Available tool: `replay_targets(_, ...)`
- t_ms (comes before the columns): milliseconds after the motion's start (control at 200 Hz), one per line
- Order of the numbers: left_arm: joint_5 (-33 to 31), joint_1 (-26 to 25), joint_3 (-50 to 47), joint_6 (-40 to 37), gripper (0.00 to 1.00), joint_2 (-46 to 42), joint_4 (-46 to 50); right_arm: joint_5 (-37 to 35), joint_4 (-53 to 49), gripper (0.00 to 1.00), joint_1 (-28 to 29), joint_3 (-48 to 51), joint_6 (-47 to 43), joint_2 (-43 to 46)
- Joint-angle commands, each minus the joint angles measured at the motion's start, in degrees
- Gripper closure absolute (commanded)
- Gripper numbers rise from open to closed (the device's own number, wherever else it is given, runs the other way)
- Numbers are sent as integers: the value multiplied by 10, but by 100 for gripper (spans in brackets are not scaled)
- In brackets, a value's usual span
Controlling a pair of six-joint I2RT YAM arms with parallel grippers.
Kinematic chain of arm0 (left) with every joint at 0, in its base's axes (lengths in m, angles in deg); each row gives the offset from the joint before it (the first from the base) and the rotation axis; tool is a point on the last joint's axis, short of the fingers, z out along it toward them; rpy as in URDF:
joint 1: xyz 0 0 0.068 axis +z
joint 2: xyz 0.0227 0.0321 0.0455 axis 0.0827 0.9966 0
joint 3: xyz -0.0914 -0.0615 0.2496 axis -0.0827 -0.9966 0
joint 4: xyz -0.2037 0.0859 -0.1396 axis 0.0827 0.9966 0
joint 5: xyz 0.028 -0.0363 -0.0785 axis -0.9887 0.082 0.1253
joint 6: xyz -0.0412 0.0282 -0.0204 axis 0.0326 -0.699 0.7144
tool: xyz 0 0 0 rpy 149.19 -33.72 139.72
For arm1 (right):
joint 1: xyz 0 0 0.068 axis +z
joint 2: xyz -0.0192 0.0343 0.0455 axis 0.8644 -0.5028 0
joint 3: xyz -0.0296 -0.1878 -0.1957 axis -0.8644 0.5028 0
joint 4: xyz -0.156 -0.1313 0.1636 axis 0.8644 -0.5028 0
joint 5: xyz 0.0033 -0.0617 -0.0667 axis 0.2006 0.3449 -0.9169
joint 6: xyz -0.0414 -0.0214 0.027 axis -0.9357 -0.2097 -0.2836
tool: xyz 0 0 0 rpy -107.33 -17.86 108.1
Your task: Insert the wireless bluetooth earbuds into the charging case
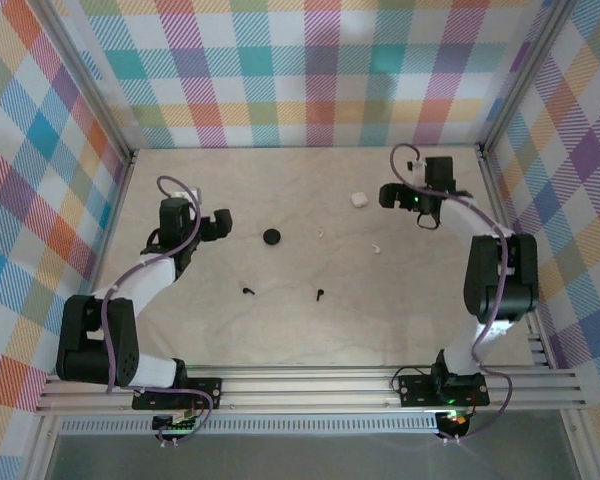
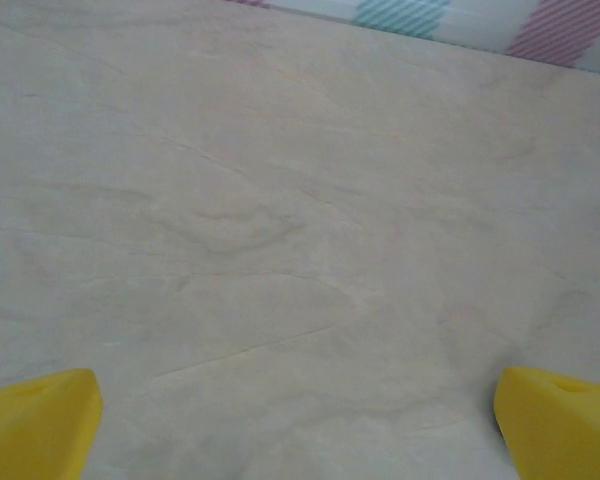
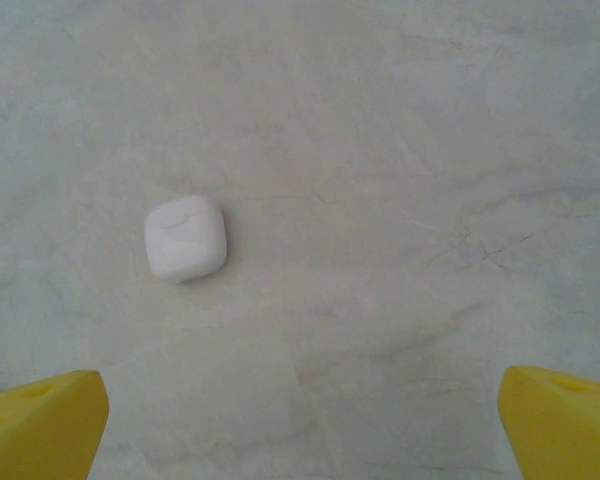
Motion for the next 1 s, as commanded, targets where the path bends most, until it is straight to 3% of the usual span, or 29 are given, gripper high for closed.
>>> replay_targets(0, 43, -42, 47, 37, 0, 38, 90, -44, -213, 4, 33, -143, 9, -73)
replay_targets(110, 51, -89, 78, 70, 5, 83, 102, -92, -341, 6, 55, -294, 27, -163)
replay_targets(300, 44, -181, 114, 91, 7, 129, 129, -134, -405, 5, 89, -433, 25, -262)
replay_targets(575, 73, -226, 131, 107, 14, 157, 116, -175, -503, 5, 137, -615, 1, -386)
replay_targets(670, 83, -230, 130, 108, 15, 156, 109, -181, -518, 5, 143, -647, -4, -414)
replay_targets(890, 87, -236, 106, 104, 15, 129, 98, -166, -513, 22, 145, -649, 2, -429)
replay_targets(995, 88, -238, 96, 109, 15, 122, 96, -160, -514, 23, 146, -649, 0, -433)
